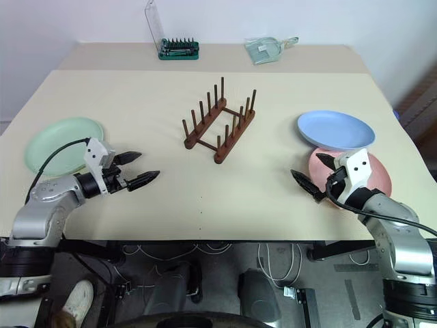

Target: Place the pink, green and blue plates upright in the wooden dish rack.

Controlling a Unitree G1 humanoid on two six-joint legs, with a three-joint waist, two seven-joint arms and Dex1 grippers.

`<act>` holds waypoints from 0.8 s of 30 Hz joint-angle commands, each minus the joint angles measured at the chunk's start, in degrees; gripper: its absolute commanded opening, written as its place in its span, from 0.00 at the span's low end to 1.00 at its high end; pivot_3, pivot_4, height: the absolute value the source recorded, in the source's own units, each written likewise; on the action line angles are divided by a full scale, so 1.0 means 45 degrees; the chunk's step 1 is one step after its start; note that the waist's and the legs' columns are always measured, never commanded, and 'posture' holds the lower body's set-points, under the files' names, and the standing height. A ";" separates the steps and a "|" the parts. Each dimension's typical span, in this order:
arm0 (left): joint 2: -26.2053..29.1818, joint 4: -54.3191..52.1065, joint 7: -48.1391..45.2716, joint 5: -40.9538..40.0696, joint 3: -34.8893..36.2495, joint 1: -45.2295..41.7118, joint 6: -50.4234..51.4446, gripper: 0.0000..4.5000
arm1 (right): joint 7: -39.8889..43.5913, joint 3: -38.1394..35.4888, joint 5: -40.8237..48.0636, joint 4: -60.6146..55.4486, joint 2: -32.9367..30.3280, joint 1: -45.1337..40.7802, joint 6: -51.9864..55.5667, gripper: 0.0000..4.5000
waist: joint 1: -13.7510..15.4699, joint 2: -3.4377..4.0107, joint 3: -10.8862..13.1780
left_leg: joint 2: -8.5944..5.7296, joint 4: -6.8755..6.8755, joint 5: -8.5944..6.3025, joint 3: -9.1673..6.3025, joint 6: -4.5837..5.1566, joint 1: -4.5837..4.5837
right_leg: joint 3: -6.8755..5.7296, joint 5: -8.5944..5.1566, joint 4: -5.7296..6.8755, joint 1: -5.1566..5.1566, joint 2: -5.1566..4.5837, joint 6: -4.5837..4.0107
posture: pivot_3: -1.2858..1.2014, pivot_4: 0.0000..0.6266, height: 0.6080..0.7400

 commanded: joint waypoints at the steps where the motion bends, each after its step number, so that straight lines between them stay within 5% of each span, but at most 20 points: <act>1: -0.0004 -0.0555 0.0048 -0.0201 -0.0039 0.0125 -0.0033 1.00 | -0.0109 0.0074 -0.0027 -0.0326 0.0052 -0.0306 -0.0186 0.97 | -0.0004 0.0000 0.0000 | 0.0000 0.0000 0.0000 0.0000 0.0000 0.0000 | 0.0000 0.0000 0.0000 0.0000 0.0000 0.0000 | 0.52 0.24 0.94; 12: -0.0362 -0.1967 0.0213 -0.0458 -0.0940 0.0686 0.0524 1.00 | -0.0462 0.0498 -0.0100 -0.0866 0.0184 -0.0489 -0.0064 0.97 | 0.0022 0.0001 0.0000 | -0.0002 0.0000 0.0003 -0.0001 -0.0005 -0.0001 | 0.0001 0.0000 -0.0002 0.0002 -0.0005 0.0000 | 0.52 0.24 0.94; 24: -0.2562 -0.0654 0.1871 0.1290 -0.3741 -0.0487 0.0034 1.00 | -0.1337 0.1337 -0.0056 -0.2688 0.1047 -0.0116 0.0363 0.97 | 0.0068 0.0005 -0.0005 | -0.0007 0.0011 0.0003 -0.0001 -0.0005 -0.0002 | 0.0001 0.0000 -0.0003 0.0008 -0.0001 0.0001 | 0.52 0.24 0.94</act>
